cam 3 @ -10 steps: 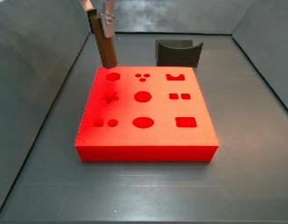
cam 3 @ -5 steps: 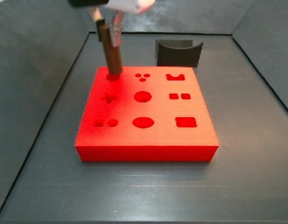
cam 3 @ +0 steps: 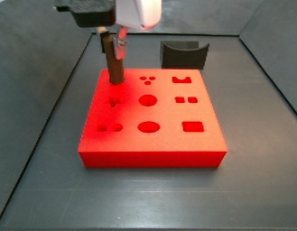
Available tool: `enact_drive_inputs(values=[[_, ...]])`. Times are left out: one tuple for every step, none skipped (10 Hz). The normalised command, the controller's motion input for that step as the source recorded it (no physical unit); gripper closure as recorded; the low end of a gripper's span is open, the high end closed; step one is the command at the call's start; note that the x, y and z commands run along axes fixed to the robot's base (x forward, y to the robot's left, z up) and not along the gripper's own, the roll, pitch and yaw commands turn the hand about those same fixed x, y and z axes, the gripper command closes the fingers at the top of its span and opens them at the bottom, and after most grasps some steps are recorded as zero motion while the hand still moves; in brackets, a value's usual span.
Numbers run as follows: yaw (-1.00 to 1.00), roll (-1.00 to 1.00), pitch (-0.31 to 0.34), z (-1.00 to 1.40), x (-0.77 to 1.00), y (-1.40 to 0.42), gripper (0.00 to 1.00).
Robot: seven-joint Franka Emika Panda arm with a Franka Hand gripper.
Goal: Insert the hexagon object.
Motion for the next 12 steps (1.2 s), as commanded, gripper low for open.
enact_drive_inputs(values=[[0.00, 0.19, 0.210, -0.39, -0.01, 0.00, 1.00], [-0.05, 0.22, 0.296, -0.38, 0.04, 0.00, 1.00], [-0.19, 0.10, 0.184, -0.75, 0.06, 0.00, 1.00], [-0.18, 0.09, 0.107, -0.95, 0.13, 0.00, 1.00], [-0.17, 0.06, 0.074, -1.00, 0.02, 0.00, 1.00], [-0.11, 0.04, 0.071, -1.00, 0.00, 0.00, 1.00], [-0.15, 0.07, 0.136, -0.72, 0.00, 0.00, 1.00], [0.00, 0.00, 0.000, -0.11, 0.01, 0.00, 1.00], [0.00, 0.28, 0.217, -0.40, 0.00, 0.00, 1.00], [0.00, 0.21, 0.237, -0.56, 0.09, 0.00, 1.00], [-0.02, 0.13, 0.163, -0.75, 0.00, 0.00, 1.00], [-0.01, 0.00, 0.010, 0.00, 0.00, 0.00, 1.00]])
